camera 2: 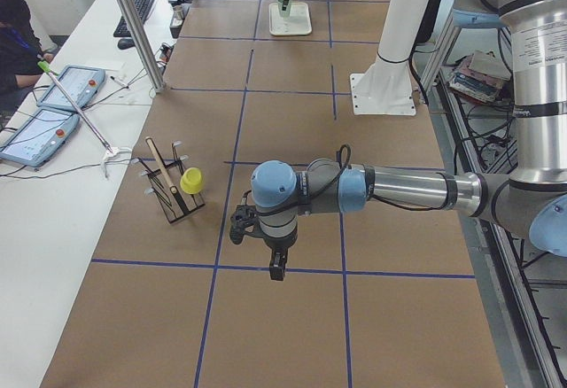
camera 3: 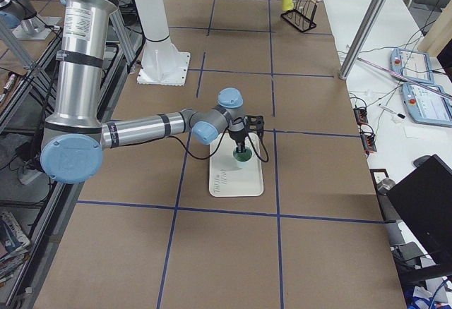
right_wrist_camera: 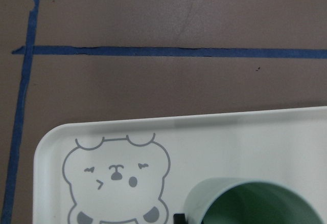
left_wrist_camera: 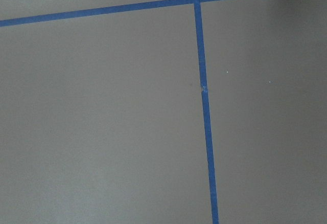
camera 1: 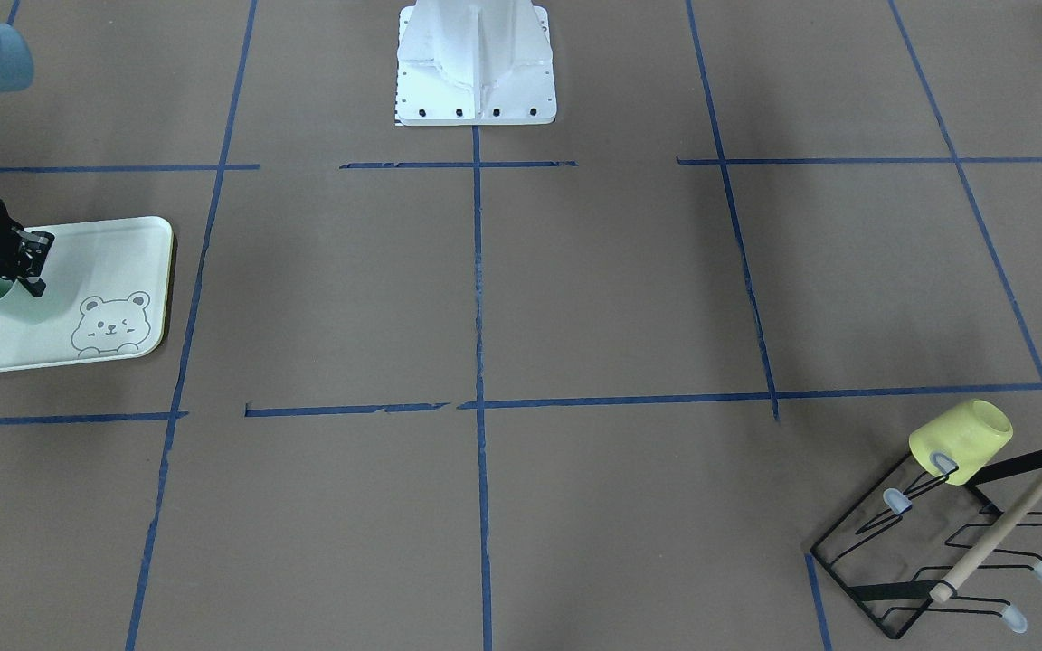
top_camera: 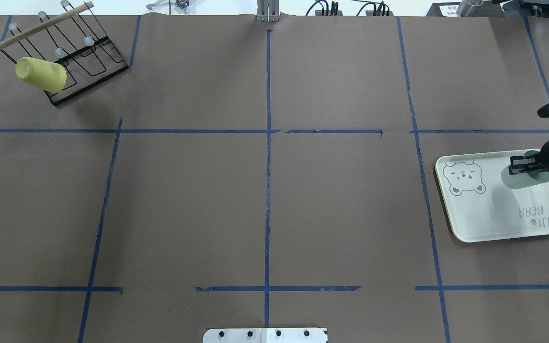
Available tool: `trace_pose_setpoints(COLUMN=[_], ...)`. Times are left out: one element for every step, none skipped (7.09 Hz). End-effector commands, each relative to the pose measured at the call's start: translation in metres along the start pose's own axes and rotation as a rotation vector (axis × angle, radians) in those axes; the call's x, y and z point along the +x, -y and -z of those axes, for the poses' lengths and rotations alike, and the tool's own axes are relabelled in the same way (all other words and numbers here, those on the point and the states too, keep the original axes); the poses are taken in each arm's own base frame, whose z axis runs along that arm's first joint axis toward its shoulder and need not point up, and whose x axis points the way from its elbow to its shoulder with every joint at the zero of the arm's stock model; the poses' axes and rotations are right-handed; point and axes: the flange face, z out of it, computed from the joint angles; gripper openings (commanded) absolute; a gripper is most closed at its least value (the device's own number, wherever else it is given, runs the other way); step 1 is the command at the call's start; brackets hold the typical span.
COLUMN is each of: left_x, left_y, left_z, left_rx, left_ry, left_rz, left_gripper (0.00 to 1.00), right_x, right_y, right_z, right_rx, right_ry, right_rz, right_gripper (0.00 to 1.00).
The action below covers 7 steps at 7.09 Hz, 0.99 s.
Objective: Left arm grabs green cup and hands to right arm on tray
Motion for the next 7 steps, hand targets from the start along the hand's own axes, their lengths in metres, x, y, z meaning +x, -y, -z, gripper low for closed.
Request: trace_pose_setpoints(left_x=[0.0, 0.001, 0.002, 0.002, 0.002, 0.003, 0.004], left_y=[0.001, 0.002, 0.004, 0.004, 0.005, 0.005, 0.005], left_z=[0.001, 0.001, 0.003, 0.003, 0.003, 0.004, 0.005], left_rx=[0.002, 0.003, 0.006, 0.006, 0.007, 0.009, 0.011], left_ry=[0.0, 0.0, 0.001, 0.001, 0.003, 0.003, 0.005], left_rz=[0.0, -0.001, -0.004, -0.004, -0.005, -0.007, -0.009], left_gripper=[1.0, 1.0, 1.0, 1.0, 1.0, 1.0, 1.0], right_x=[-0.001, -0.005, -0.007, -0.005, 0.013, 0.042, 0.078], right_y=[-0.005, -0.007, -0.007, -0.001, 0.016, 0.031, 0.037], right_z=[-0.008, -0.011, -0.004, 0.012, 0.047, 0.095, 0.136], right_rx=[0.013, 0.013, 0.01, -0.016, -0.037, -0.076, -0.106], right_ry=[-0.032, -0.038, -0.021, 0.005, 0.009, -0.011, -0.02], right_rz=[0.017, 0.029, 0.034, 0.042, 0.085, 0.144, 0.204], right_gripper=[0.99, 1.0, 1.0, 1.0, 1.0, 1.0, 1.0])
